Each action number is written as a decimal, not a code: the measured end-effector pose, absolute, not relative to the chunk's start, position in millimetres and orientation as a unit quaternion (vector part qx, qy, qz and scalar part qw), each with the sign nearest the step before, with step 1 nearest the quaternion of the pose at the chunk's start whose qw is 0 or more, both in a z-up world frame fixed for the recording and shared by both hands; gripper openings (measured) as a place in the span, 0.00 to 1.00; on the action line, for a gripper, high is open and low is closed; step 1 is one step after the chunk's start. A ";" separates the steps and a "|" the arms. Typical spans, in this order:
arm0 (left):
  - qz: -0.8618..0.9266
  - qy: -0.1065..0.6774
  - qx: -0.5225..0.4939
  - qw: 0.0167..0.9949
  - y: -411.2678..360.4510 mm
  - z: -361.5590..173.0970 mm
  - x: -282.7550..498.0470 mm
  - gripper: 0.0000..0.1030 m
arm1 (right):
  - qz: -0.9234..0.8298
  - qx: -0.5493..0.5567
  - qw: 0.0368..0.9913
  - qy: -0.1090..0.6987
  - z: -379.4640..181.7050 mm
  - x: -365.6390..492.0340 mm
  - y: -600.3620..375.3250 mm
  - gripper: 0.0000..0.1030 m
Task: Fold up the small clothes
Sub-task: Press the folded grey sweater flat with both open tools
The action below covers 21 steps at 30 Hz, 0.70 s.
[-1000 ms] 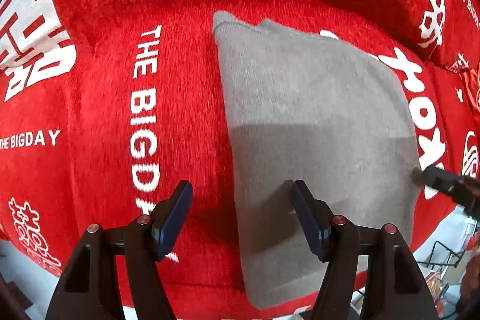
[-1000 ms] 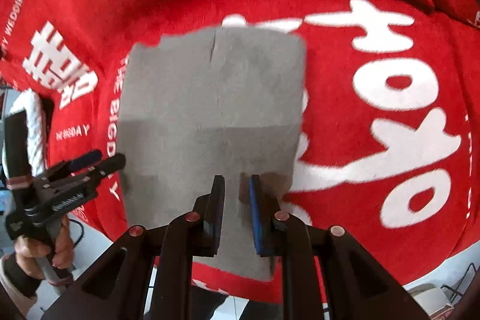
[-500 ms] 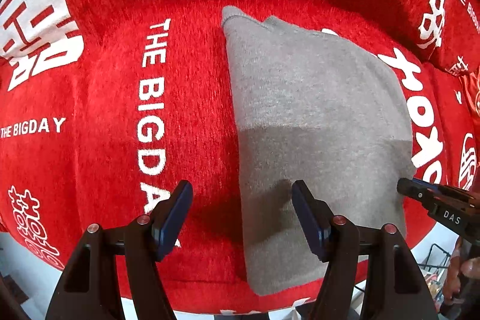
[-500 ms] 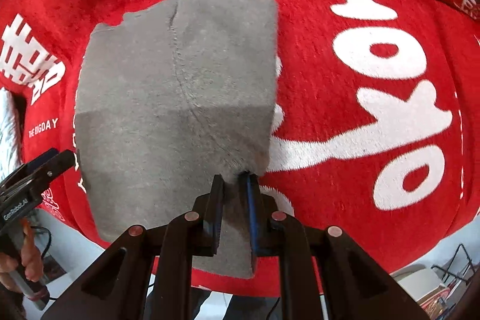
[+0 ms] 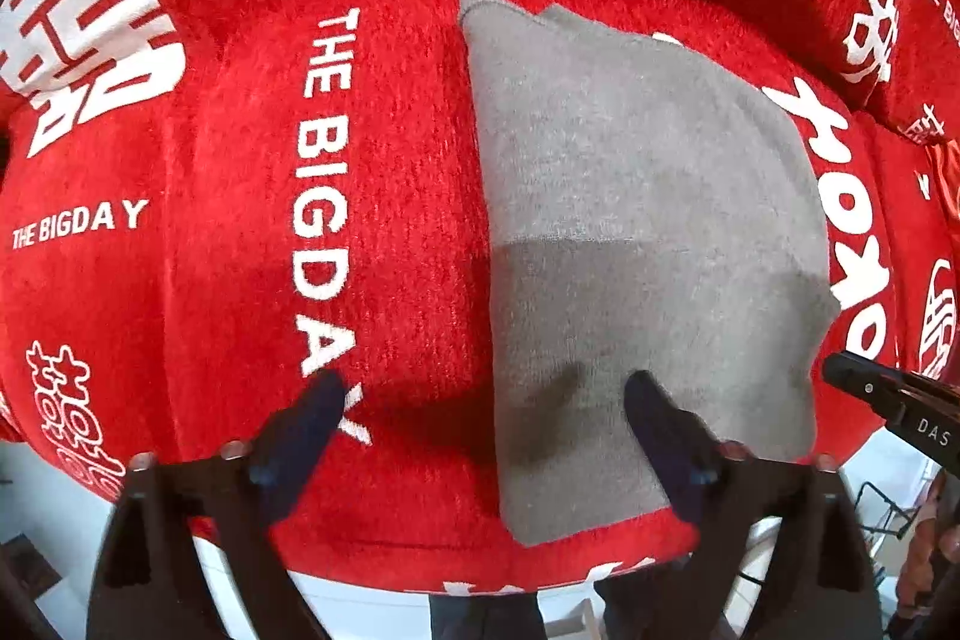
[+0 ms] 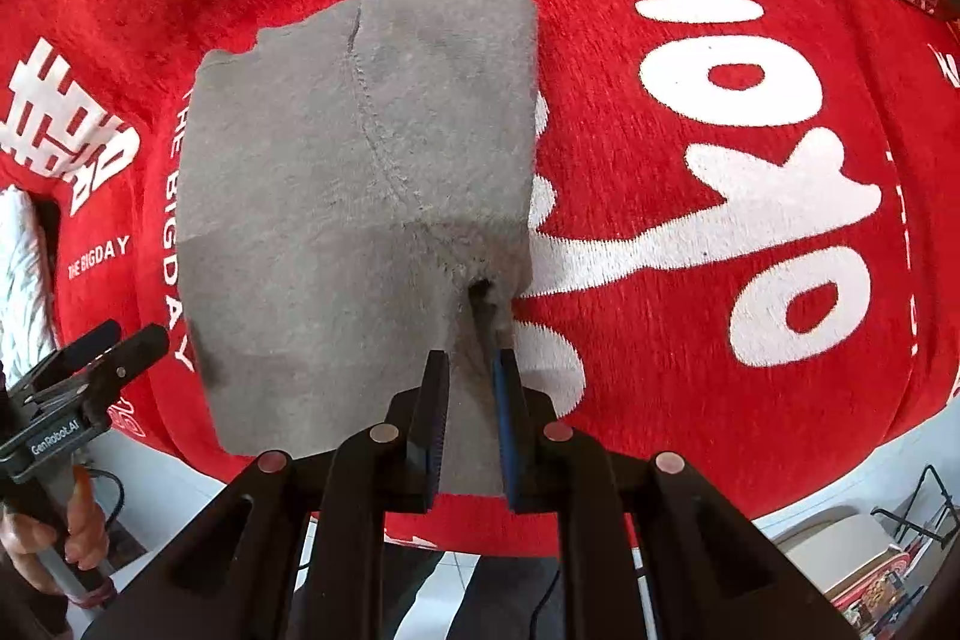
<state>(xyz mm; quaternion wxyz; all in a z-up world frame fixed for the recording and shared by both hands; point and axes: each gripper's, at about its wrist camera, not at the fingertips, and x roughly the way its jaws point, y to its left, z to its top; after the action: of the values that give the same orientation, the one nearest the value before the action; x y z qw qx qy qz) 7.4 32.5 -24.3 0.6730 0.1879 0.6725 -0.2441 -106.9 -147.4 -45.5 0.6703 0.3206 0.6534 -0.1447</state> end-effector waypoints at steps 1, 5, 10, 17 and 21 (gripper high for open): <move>-0.245 0.671 0.190 0.674 32.7 -22.5 5.6 0.93 | -0.145 0.321 0.670 0.653 -45.5 -107.2 -147.5 0.18; -0.236 0.671 0.201 0.673 33.1 -23.4 1.9 0.98 | -0.143 0.325 0.667 0.655 -47.8 -104.8 -144.3 0.18; -0.201 0.673 0.208 0.680 36.6 -30.1 -0.1 1.00 | -0.119 0.333 0.663 0.660 -55.9 -106.4 -139.9 0.18; -0.194 0.676 0.198 0.682 44.9 -31.1 -2.9 1.00 | -0.142 0.280 0.635 0.706 -89.4 -117.0 -134.9 0.25; -0.184 0.675 0.211 0.683 44.7 -32.5 -1.9 1.00 | -0.150 0.310 0.631 0.695 -83.8 -131.7 -146.8 0.35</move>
<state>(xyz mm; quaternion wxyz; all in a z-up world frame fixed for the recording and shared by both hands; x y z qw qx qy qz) -1.9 44.7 -32.5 0.6831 0.2113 0.6745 -0.1836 -131.7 -146.8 -83.8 0.6307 0.3105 0.6953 -0.1498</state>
